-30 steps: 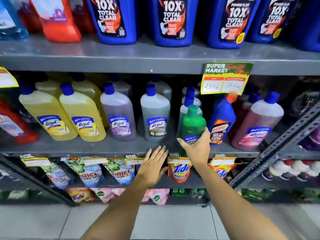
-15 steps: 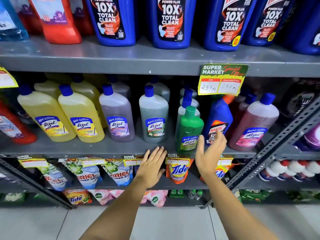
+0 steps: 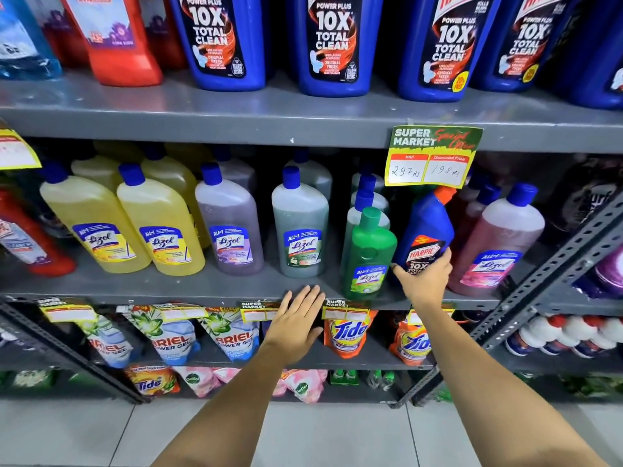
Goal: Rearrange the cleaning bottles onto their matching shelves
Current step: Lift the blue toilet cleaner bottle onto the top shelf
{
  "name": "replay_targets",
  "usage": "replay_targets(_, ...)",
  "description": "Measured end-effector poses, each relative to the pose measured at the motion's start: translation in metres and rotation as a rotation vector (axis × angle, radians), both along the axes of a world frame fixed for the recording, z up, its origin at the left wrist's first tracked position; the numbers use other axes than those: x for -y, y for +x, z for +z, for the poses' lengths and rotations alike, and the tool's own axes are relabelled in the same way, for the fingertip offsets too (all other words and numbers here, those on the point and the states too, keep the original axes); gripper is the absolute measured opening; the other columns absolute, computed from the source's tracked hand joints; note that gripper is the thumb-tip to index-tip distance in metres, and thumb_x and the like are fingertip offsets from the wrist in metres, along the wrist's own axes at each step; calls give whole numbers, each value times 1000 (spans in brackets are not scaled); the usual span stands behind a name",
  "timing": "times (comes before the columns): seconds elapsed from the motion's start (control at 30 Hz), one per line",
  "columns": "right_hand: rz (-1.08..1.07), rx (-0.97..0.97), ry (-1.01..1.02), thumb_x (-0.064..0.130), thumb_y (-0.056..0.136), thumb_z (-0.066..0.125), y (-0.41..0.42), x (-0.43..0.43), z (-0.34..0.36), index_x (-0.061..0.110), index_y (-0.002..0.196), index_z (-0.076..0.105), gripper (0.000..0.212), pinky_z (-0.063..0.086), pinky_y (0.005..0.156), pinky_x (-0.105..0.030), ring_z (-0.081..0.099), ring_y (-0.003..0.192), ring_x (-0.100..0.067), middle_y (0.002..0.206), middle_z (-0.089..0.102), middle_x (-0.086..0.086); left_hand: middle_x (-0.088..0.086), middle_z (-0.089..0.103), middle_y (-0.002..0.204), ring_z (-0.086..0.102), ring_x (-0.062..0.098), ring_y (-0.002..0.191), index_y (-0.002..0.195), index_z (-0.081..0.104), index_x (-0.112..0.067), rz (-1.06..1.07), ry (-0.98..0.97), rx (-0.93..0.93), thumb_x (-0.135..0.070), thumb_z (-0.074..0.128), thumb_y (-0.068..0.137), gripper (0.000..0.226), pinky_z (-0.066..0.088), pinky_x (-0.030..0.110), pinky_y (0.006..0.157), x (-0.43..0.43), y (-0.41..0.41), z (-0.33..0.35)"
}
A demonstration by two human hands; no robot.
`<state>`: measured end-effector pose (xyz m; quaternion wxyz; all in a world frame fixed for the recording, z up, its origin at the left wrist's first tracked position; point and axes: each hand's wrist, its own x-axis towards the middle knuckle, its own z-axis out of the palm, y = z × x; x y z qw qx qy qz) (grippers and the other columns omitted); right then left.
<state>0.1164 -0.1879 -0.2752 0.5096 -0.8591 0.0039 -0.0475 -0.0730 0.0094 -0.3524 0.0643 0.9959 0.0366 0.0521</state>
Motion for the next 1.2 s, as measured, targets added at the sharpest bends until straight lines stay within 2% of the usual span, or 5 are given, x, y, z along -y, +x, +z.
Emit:
replay_targets(0.4,-94,29,117,30,50,95,-10,15,17,9,136,36,106,47,100,-42,57,118,-32,129,58,-14,-1,6,160,-4,16,145,151,7,-17,-16,40,-75,-38,23,100,58,7,44,118,-3,2,27)
replay_targets(0.67,-100,226,254,31,48,96,-77,75,89,9,125,41,97,48,91,-24,59,100,-22,118,61,-8,9,47,143,37,27,132,139,43,-16,-303,217,500,-10,61,82,60,32,43,106,19,23,159)
replay_targets(0.73,-72,313,293,13,54,95,-89,86,123,7,124,44,86,37,74,2,52,86,-6,111,59,-4,13,54,136,41,29,126,131,49,-12,-385,181,697,-3,55,78,54,31,41,101,31,34,213)
replay_targets(0.87,14,538,300,12,51,95,-93,97,190,10,124,48,87,34,76,5,56,88,18,111,60,1,18,63,120,53,32,111,114,62,-4,-440,143,946,-6,40,77,43,39,42,92,43,53,323)
replay_targets(1.2,32,563,224,48,46,93,-23,65,341,18,122,50,92,43,89,-27,56,104,-12,112,59,8,-3,52,141,46,16,128,135,50,-24,-134,173,510,-45,36,100,43,41,36,95,13,92,348)
